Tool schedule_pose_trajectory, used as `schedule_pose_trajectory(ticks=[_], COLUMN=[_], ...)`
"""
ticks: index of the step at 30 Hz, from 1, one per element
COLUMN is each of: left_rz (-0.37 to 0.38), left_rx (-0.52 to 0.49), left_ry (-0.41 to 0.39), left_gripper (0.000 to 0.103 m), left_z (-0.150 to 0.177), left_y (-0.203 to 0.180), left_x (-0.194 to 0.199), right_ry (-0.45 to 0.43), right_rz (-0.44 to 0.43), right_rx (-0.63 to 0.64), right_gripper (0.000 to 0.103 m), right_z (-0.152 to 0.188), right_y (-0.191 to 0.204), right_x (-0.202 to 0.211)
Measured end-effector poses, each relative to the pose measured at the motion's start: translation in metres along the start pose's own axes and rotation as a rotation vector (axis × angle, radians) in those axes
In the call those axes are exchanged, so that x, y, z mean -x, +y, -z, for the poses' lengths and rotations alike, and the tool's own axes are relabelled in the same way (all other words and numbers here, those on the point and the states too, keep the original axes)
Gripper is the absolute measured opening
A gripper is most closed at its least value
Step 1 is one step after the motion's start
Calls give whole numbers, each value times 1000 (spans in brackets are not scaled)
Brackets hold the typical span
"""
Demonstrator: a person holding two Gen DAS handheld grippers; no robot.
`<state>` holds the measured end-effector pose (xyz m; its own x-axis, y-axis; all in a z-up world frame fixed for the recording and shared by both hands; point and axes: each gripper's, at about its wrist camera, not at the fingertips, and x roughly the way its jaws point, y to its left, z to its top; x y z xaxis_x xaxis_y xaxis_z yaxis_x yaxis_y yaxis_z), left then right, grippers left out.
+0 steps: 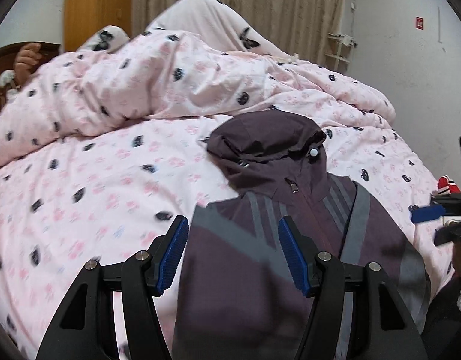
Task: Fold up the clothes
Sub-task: 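Grasp the purple hood with the left tool while the right tool grasps beside it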
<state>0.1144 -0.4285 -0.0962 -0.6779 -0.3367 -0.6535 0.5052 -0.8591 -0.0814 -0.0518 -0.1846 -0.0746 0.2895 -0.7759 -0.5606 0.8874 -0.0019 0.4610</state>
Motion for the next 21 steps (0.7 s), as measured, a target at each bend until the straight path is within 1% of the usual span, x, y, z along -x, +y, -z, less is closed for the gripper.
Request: schedule_pose_trajectory(ticks=[2,4,7,10,12,15,21], left_rz=[15,37,75,87,97,139,187], left_rx=[-10,-10,-7,-17,-9,37,96], left_ry=[-9,-1,13,12,18,31,71], left_gripper=[57,57,57,57,57,57,57], left_z=[-9,-19,-35,-52,-65,-79,-96], left_y=[5,11,18,19,22,33,51], left_x=[-14,-31,-59,-82,-101,-123,-163], right_ry=[-18,-31,-32,-27,-28,-34,-29], right_rz=[36,71,131,174,176,163,159], right_rx=[-39,-80,-110,-140,-176,-231,-290], right_gripper=[47,47,47,47,47,47,47], right_z=[-9,-19,-34,-51,-61,-78,-114], right_y=[-17,-39,-69,-101,-122,-151,-197], right_x=[-2,-5,-14,-24,-30,-36,-50])
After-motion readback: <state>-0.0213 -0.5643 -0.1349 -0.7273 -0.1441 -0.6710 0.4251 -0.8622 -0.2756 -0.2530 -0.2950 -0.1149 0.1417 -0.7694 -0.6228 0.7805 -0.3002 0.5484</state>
